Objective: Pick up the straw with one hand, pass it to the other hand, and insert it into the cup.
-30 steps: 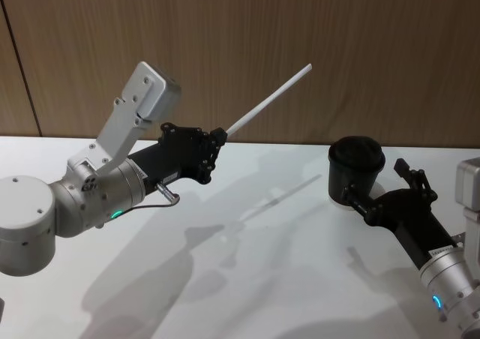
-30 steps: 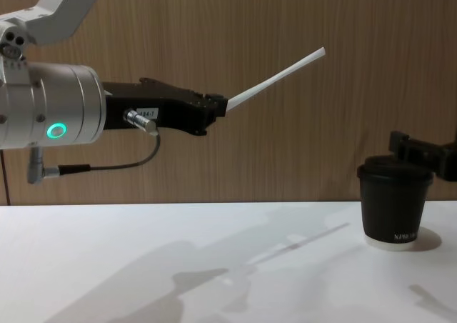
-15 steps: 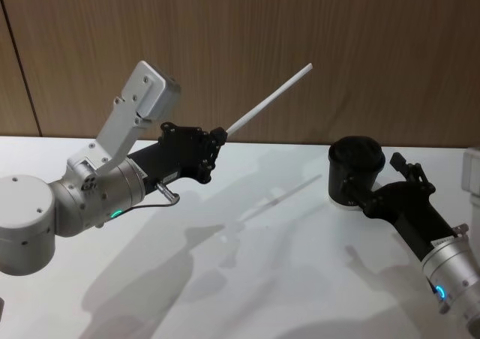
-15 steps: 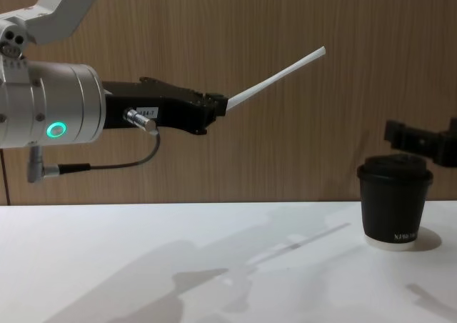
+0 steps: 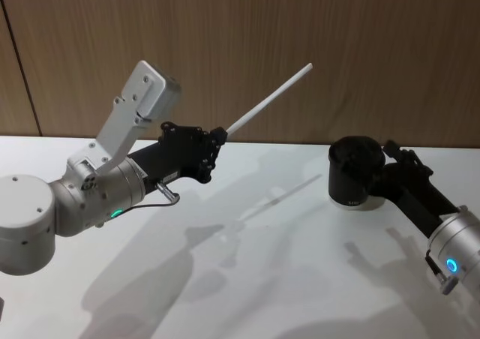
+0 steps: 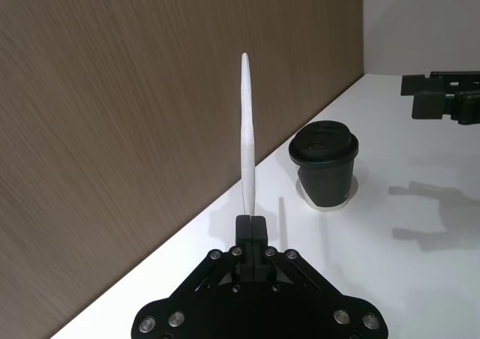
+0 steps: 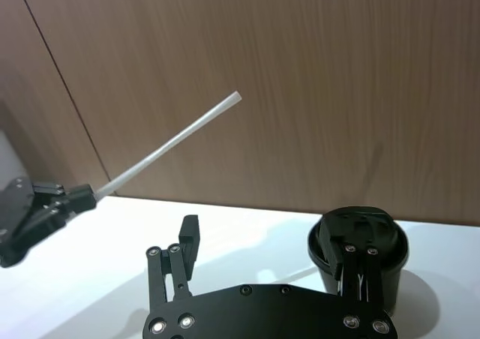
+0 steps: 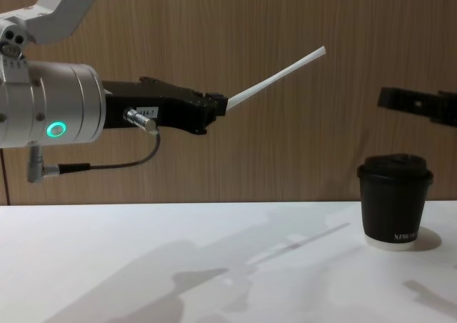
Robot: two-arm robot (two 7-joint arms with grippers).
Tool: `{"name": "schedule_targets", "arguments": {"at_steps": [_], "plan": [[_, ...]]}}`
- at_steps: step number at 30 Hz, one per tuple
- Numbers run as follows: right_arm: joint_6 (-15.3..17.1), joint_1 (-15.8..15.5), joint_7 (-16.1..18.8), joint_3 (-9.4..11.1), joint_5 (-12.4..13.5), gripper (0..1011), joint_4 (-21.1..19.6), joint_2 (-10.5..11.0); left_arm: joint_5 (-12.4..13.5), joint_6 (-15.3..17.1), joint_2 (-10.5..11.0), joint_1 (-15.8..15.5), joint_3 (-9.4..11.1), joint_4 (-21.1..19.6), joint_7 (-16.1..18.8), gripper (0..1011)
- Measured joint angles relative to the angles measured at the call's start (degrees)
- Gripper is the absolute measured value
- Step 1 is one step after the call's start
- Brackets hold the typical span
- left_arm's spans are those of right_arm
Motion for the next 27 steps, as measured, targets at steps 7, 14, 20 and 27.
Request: {"name": "schedule_targets", "arguments": {"at_steps": [7, 14, 20, 27], "plan": [[3.81, 1.56, 1.84, 0.70, 3.97, 1001, -0.13, 0.05, 0.00, 0.00, 0.00, 0.00, 0.00, 0.00, 0.00, 1], [7.11, 3.42, 2.97, 1.15, 7.65, 1001, 0.28, -0.28, 0.00, 0.00, 0.00, 0.00, 0.00, 0.00, 0.00, 0], [9.50, 4.78, 3.30, 1.27, 10.11, 1001, 0.79, -0.83, 0.01, 0.00, 0.00, 0.00, 0.00, 0.00, 0.00, 0], [12.74, 6.34, 3.62, 1.20, 13.14, 1001, 1.45, -1.40, 0.00, 0.00, -0.01, 0.00, 0.00, 0.00, 0.00, 1]]}}
